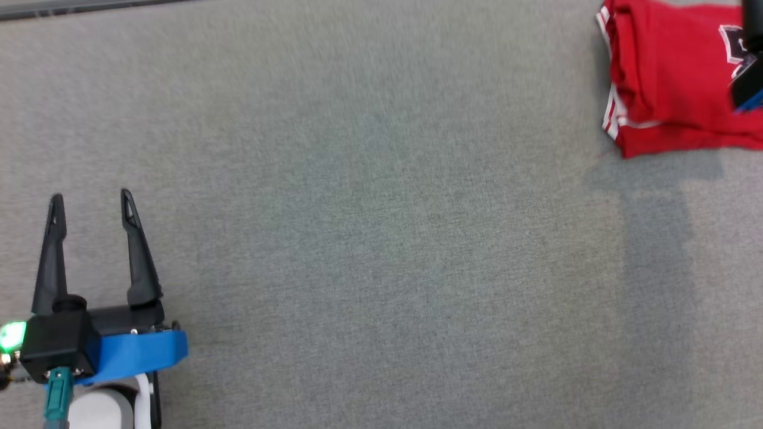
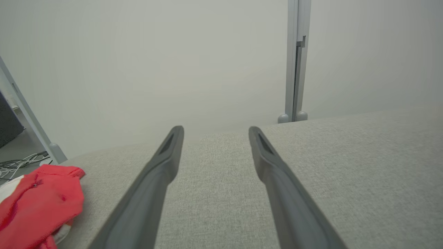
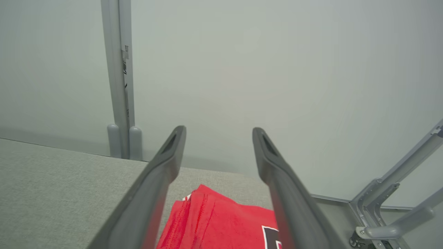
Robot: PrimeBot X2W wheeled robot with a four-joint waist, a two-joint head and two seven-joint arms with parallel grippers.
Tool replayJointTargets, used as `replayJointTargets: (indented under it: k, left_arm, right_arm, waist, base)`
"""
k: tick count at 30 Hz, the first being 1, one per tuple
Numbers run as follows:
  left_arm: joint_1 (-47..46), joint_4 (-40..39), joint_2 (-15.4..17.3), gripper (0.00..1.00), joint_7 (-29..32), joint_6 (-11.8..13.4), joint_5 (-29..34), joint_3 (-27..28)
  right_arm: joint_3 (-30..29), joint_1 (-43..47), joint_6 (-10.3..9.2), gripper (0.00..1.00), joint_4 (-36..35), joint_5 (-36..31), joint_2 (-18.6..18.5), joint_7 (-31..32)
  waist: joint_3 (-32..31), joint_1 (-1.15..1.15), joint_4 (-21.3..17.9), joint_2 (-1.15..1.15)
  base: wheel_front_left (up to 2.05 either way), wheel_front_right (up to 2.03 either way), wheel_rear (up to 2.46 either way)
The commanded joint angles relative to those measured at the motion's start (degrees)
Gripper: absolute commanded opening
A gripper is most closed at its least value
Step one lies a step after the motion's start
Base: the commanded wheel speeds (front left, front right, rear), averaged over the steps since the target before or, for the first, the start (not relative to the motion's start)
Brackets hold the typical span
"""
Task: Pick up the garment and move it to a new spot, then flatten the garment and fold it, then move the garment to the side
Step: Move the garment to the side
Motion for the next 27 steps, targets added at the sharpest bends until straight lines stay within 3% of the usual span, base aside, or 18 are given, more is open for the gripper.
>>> replayJointTargets:
  k: [1, 6, 14, 27]
  left_arm:
    - [0.5, 0.6, 0.0, 1.0, -0.4, 0.1, -0.4, 0.3]
    - [3.4, 3.9, -1.0, 1.0, -1.5, -0.2, -2.3, 0.6]
    - [6.3, 9.5, -2.6, 1.0, -2.3, -1.3, -4.5, -0.5]
    - [10.5, 14.4, -2.9, 1.0, -2.8, -2.7, -6.6, -0.7]
  right_arm:
    - [-0.9, 1.7, 0.01, 1.0, -1.2, -0.4, 0.7, -0.2]
    - [-4.6, 11.2, 0.01, 1.0, -8.8, -3.4, 6.5, -0.2]
    - [-8.0, 27.5, 0.01, 1.0, -15.4, -5.6, 14.0, -0.2]
    - [-12.9, 50.2, 0.01, 1.0, -25.2, -8.7, 20.0, -0.2]
  waist:
    - [-1.4, 0.02, -0.5, 0.01]
    - [-6.2, 0.02, 0.5, 0.01]
    - [-13.1, 0.02, 3.6, 0.01]
    - [-21.7, 0.02, 6.1, 0.01]
  base:
    - [0.0, 0.0, 0.0]
    - [0.0, 0.0, 0.0]
    - [0.0, 0.0, 0.0]
    - [0.0, 0.0, 0.0]
